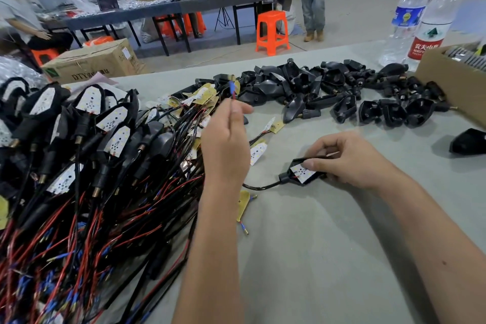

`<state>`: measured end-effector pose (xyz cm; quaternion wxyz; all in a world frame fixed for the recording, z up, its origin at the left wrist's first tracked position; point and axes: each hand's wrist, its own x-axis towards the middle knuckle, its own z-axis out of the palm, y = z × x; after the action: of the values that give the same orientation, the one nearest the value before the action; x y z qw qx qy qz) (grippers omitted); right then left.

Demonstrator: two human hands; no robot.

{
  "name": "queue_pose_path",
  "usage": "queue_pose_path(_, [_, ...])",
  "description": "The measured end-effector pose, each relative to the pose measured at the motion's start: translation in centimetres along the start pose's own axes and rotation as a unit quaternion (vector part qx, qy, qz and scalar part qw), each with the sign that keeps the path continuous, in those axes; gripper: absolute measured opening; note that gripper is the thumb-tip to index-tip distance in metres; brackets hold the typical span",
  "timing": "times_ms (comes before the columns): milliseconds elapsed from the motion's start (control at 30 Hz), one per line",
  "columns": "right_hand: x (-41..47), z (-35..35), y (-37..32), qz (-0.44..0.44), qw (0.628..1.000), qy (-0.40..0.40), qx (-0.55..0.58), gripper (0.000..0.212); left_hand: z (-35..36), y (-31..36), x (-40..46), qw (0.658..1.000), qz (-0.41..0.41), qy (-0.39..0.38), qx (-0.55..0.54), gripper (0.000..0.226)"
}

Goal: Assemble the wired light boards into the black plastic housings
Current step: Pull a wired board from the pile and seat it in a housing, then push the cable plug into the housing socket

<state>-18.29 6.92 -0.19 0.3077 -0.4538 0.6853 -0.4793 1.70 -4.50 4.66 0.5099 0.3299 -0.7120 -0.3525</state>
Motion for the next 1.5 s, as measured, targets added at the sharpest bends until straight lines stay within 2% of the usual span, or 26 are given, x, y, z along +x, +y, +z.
queue_pose_path(133, [0.0,0.0,-0.1,0.017,0.999,-0.025,0.02,0.018,1.4,0.7,-0.5,0.986,0.028,-0.075,0.145,0.039])
queue_pose_path(200, [-0.1,0.0,-0.3,0.03,0.999,-0.032,0.007,0.027,2.3,1.2,-0.6,0.978,0.054,-0.083,0.184,0.033])
queue_pose_path(367, [-0.8,-0.7,-1.2,0.046,0.996,-0.049,-0.065,0.04,2.6,3.0,0.4,0.991,0.13,0.03,0.027,0.025])
queue_pose_path(467, [-1.3,-1.4,-1.7,0.068,0.987,-0.112,-0.09,0.037,3.0,3.4,1.7,0.995,0.072,0.058,-0.049,0.02])
queue_pose_path(500, [-1.5,-1.5,-1.8,0.078,0.983,-0.131,-0.098,0.037,3.5,3.3,2.1,0.997,0.048,0.031,-0.041,0.02])
queue_pose_path(567, [-1.7,-1.5,-1.8,0.091,0.98,-0.144,-0.101,0.039,4.9,3.1,2.6,0.995,0.026,-0.071,0.061,0.022])
queue_pose_path(600, [-1.8,-1.5,-1.8,0.096,0.98,-0.143,-0.099,0.041,5.7,2.9,2.3,0.984,0.024,-0.126,0.126,0.022])
queue_pose_path(667, [-1.9,-1.4,-2.0,0.103,0.978,-0.147,-0.105,0.046,7.0,2.6,1.6,0.96,0.021,-0.182,0.211,0.018])
queue_pose_path(767, [-1.9,-1.2,-2.3,0.102,0.973,-0.177,-0.104,0.051,8.2,2.0,0.5,0.954,0.014,-0.183,0.239,0.015])
queue_pose_path(1000, [-2.3,-2.8,-3.7,0.119,0.948,-0.261,-0.138,0.05,9.9,0.2,-0.2,0.959,-0.012,-0.225,0.17,0.017])
queue_pose_path(1067, [-1.4,-4.6,-4.3,0.119,0.959,-0.208,-0.153,0.052,10.2,-0.3,-0.3,0.959,-0.017,-0.234,0.158,0.018])
queue_pose_path(1167, [2.8,-6.9,-4.1,0.084,0.987,0.017,-0.137,0.031,10.4,-0.8,-0.1,0.961,-0.065,-0.249,0.096,0.018])
queue_pose_path(1200, [4.6,-7.3,-3.8,0.078,0.981,0.116,-0.138,0.026,10.3,-0.9,0.0,0.961,-0.088,-0.253,0.071,0.018])
queue_pose_path(1267, [8.3,-8.1,-3.0,0.07,0.932,0.267,-0.233,0.014,10.1,-1.2,0.4,0.957,-0.128,-0.258,0.029,0.015])
queue_pose_path(1300, [10.0,-8.6,-2.6,0.068,0.909,0.292,-0.291,0.009,10.0,-1.3,0.5,0.955,-0.145,-0.26,0.012,0.013])
queue_pose_path(1333, [11.5,-9.0,-2.2,0.067,0.894,0.283,-0.341,0.013,10.0,-1.4,0.7,0.951,-0.159,-0.264,-0.003,0.012])
queue_pose_path(1433, [15.0,-10.2,-1.1,0.109,0.879,0.166,-0.433,0.042,10.0,-1.5,1.0,0.938,-0.196,-0.283,-0.034,0.01])
queue_pose_path(1500, [15.9,-9.8,-0.2,0.165,0.878,0.114,-0.435,0.051,10.1,-1.6,1.1,0.932,-0.212,-0.292,-0.039,0.009])
